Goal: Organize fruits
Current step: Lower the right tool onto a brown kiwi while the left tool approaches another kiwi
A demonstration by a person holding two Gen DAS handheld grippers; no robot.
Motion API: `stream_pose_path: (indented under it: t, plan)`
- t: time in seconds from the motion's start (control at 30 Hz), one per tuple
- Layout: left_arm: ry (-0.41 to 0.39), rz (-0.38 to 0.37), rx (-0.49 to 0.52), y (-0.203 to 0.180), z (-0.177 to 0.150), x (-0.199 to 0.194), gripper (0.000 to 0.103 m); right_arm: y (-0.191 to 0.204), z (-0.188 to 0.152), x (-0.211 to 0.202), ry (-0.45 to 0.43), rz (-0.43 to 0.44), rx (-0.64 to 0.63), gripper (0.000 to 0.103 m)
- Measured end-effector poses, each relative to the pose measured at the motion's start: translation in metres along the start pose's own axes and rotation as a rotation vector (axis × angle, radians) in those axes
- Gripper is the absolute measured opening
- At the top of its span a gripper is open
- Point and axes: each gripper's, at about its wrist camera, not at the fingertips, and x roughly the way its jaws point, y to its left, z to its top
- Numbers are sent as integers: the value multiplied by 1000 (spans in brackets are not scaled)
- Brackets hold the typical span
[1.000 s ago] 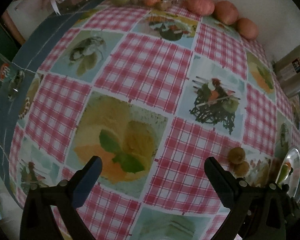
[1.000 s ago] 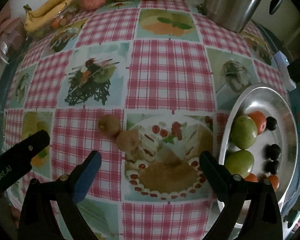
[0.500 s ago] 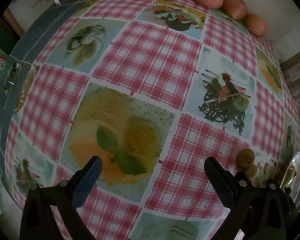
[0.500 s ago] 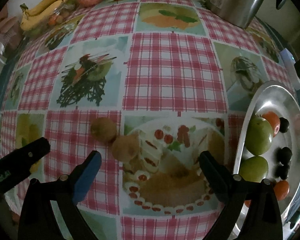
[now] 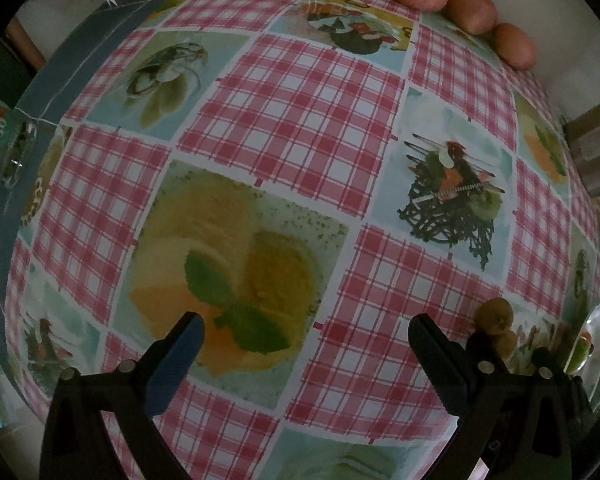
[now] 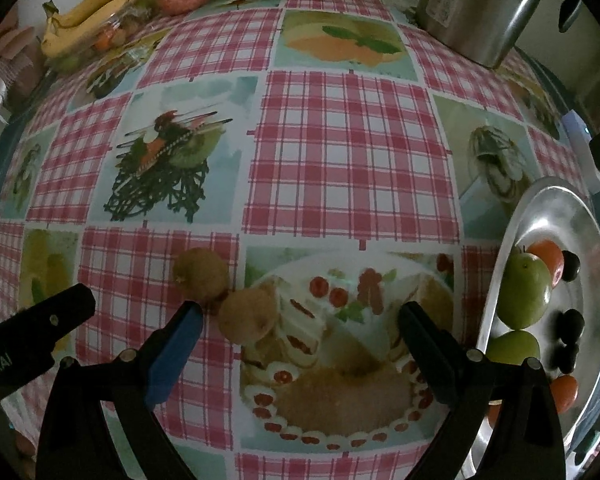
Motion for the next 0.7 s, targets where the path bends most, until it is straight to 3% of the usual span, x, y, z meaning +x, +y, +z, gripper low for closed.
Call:
stream_pose_path:
  t: [0.7]
  plan:
    - [-5,3,-4,5,3,1,103,1,-12,-2,-79,0,29,103]
